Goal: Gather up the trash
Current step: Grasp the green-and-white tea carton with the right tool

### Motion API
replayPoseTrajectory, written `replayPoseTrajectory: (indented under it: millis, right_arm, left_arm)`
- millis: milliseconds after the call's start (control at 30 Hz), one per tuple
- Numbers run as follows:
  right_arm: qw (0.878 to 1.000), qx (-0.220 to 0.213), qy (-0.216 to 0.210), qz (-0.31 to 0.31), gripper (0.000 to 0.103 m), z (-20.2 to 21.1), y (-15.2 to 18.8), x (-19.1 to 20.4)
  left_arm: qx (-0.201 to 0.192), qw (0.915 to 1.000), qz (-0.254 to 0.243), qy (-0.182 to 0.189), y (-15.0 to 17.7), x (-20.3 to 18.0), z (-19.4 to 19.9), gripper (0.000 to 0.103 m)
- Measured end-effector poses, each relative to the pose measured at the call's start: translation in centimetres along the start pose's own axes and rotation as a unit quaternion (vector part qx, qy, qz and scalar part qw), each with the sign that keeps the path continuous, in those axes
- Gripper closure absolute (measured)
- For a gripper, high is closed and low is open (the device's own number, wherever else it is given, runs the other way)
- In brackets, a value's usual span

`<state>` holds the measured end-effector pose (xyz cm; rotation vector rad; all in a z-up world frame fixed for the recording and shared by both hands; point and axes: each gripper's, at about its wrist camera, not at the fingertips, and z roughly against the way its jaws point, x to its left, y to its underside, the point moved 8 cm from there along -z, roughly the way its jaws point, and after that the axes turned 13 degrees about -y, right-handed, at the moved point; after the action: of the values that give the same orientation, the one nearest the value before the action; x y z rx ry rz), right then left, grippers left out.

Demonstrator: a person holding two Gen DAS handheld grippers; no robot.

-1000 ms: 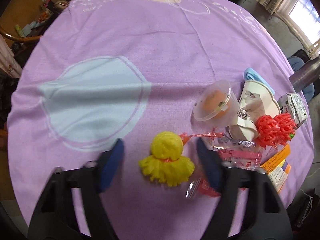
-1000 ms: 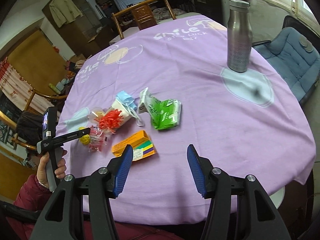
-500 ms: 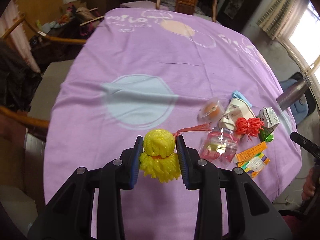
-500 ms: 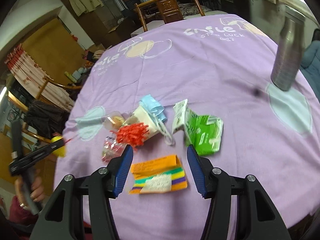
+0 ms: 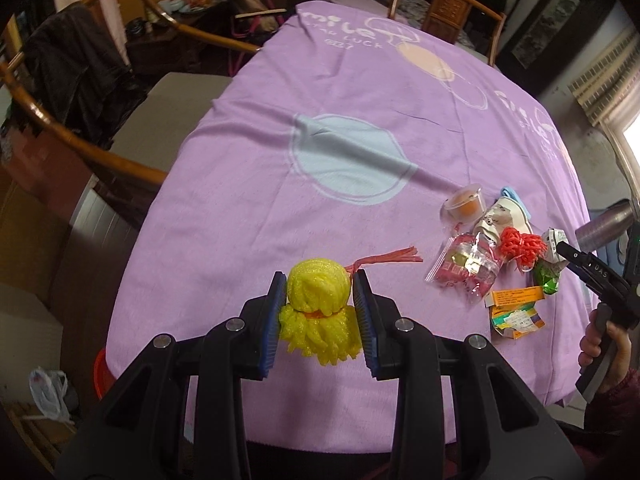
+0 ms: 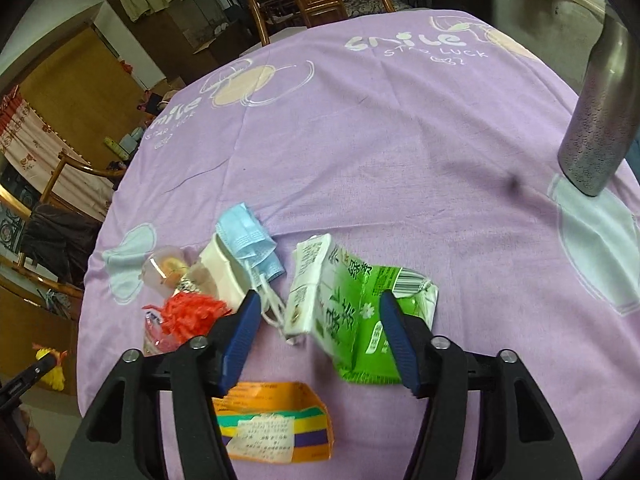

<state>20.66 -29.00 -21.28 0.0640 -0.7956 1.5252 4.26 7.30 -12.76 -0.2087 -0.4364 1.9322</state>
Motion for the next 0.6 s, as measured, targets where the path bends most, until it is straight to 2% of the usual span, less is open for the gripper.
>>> replayPoseTrajectory:
  millis: [33,67,100,167,267,367,500,600]
  right_arm:
    - [1.0,0.005,-0.001,-0.001,0.04,-0.4,0.0,-0.2]
    - [1.0,0.012,-0.008,-0.004,0.059,-0.9,0.1,-0.5]
    - [0.999,0.014,-0.037,-0.006,0.079,-1.0,0.0,-0.2]
    - [0.999,-0.013,-0.048,0.001,0.08,0.3,-0.7,0.5]
    - [0.994,-0.068,-0.066,0.054,0.08,4.0,-2.5,3.9]
    - [0.987,-0.106,-0.09,0.079,0.08,6.8,-3.7,7.5]
    - [0.978,-0.111,-0.138,0.107,0.08,7.6,-3.1,13.3]
    - [0.974,-0.087,-0.165,0.131,0.08,6.1,-1.4,17.7]
  left_arm:
    - [0.002,1.0,0.007,-0.002,0.3,0.1,0.2,0.068]
    - [0.002,0.9999,0.013,-0.001,0.5,0.2,0.4,0.068]
    - [0.002,0.9998,0.02,0.0,0.8,0.3,0.6,0.068]
    - [-0.002,0.9997,0.026,0.002,1.1,0.5,0.9,0.068]
    - [-0.008,0.9995,0.028,0.008,1.0,1.2,1.2,0.068]
    - [-0.027,0.9991,0.031,0.011,0.5,2.5,1.9,0.068]
    - [-0.049,0.9975,0.051,0.011,0.4,5.8,3.3,0.068]
    - [-0.055,0.9959,0.072,0.003,1.1,9.2,3.9,0.068]
